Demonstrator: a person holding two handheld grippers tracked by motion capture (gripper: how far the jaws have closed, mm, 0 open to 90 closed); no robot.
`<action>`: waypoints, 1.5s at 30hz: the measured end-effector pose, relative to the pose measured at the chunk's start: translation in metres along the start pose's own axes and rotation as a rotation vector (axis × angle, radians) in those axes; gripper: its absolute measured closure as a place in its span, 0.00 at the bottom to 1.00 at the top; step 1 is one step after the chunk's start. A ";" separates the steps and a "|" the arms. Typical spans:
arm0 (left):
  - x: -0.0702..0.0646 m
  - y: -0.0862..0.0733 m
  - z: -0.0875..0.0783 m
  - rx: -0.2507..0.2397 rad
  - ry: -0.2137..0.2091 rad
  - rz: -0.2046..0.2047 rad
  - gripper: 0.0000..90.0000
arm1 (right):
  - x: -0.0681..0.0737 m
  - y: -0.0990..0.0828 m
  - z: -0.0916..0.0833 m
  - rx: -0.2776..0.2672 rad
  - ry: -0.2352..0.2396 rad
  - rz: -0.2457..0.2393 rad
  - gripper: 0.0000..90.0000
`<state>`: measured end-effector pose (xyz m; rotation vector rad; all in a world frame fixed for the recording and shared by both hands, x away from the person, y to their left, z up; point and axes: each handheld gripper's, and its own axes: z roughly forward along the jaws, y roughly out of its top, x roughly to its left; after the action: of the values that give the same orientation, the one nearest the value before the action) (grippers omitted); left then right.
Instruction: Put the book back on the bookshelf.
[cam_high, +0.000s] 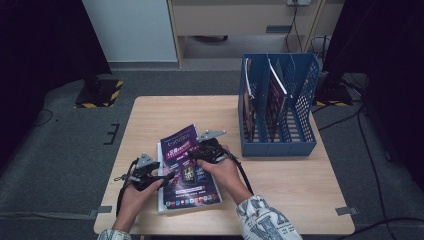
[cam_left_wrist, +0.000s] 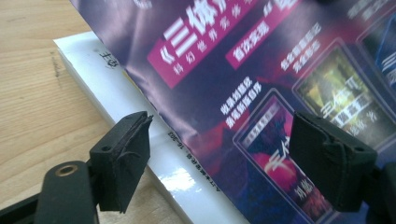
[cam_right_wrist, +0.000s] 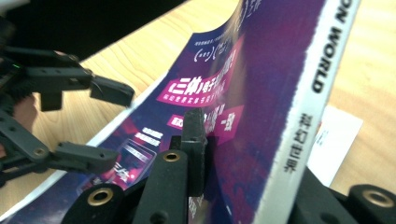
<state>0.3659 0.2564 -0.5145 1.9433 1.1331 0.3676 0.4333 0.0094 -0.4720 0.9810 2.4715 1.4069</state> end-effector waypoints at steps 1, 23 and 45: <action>0.000 0.001 -0.001 -0.001 -0.016 0.008 0.22 | 0.001 0.001 -0.002 -0.008 -0.002 -0.021 0.86; -0.006 0.001 0.009 0.016 -0.175 0.007 0.34 | 0.013 0.023 -0.036 -0.203 0.011 -0.157 0.88; 0.005 0.007 0.000 0.011 -0.158 -0.089 0.80 | 0.011 0.022 -0.039 -0.208 0.036 -0.181 0.88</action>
<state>0.3725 0.2591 -0.5094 1.8888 1.1155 0.1575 0.4193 -0.0049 -0.4301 0.6785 2.3110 1.5910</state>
